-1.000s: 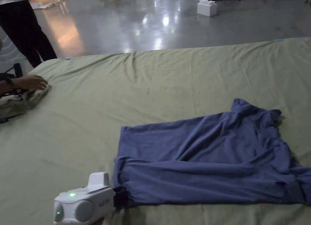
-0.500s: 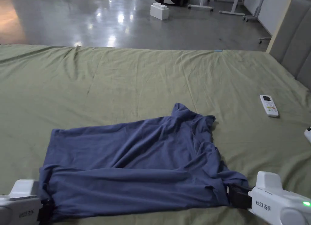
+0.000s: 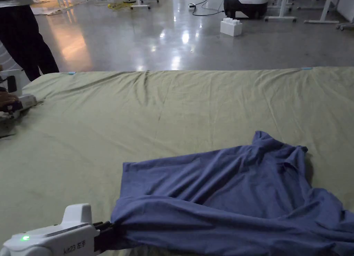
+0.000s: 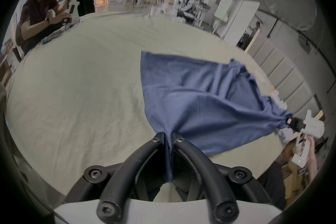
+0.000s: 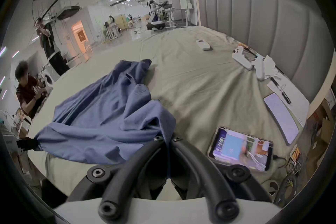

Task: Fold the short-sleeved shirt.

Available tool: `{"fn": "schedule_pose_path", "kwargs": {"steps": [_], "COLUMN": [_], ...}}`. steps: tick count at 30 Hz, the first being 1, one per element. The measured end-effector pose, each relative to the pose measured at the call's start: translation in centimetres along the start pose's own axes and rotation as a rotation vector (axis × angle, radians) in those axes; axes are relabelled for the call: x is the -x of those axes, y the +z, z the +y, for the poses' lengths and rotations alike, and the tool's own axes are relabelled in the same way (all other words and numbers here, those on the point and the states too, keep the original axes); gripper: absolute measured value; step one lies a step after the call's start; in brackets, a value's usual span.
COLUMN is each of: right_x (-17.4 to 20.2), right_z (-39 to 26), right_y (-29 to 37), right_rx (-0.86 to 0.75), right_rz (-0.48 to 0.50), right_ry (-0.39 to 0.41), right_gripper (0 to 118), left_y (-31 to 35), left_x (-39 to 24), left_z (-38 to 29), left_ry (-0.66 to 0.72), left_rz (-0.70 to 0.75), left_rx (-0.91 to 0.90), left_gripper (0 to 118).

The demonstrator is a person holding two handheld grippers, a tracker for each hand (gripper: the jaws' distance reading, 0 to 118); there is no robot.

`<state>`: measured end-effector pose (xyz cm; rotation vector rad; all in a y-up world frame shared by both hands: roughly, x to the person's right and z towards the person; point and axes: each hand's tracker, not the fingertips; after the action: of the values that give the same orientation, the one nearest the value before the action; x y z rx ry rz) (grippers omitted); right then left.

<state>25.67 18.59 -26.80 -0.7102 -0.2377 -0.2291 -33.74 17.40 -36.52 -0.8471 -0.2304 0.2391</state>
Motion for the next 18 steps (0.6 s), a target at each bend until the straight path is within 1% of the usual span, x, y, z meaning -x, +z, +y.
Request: {"fn": "schedule_pose_path", "kwargs": {"steps": [3,5,8,10,11,12,15,16,17,18], "right_x": [0.1,-0.2,-0.5,-0.7,-0.6,-0.3,0.3,0.5,0.7,0.4], "right_z": [-1.3,-2.3,-3.9,-4.5,-4.9,-5.1,-5.3,-5.2,-5.3,-5.5], "right_y": [4.0,5.8,8.0,8.1,8.3,8.1,6.6,6.2,5.6,4.8], "right_rx": [-0.009,-0.004,0.000,0.014,0.007,0.012,0.018,0.023,0.031,0.033], "right_rz": [-0.001,0.004,0.011,0.036,0.060,0.069,0.086,0.086,0.088,0.097], "right_ry": [0.010,0.002,0.002,0.013,0.021,0.021,0.023,0.025,0.033,0.046], "right_gripper": [2,2,2,2,2,2,2,2,3,7], "left_y": [2.3,3.5,5.2,5.7,5.8,5.7,5.1,4.9,4.6,4.3], "left_x": [-0.3,0.3,1.8,2.9,3.7,4.2,5.3,5.4,5.5,5.5], "left_z": [-1.2,-2.2,-4.2,-5.6,-6.5,-7.3,-8.8,-9.2,-9.3,-9.5], "left_ry": [-0.023,-0.028,-0.004,0.014,0.033,0.064,0.097,0.106,0.108,0.103], "left_rz": [0.001,0.001,-0.012,-0.009,-0.016,-0.002,0.000,-0.012,-0.010,0.003], "left_rx": [-0.004,0.001,0.033,0.032,0.066,0.075,0.061,0.038,0.021,0.007], "left_gripper": [8,7,8,8,7,8,8,12,31,52]}}
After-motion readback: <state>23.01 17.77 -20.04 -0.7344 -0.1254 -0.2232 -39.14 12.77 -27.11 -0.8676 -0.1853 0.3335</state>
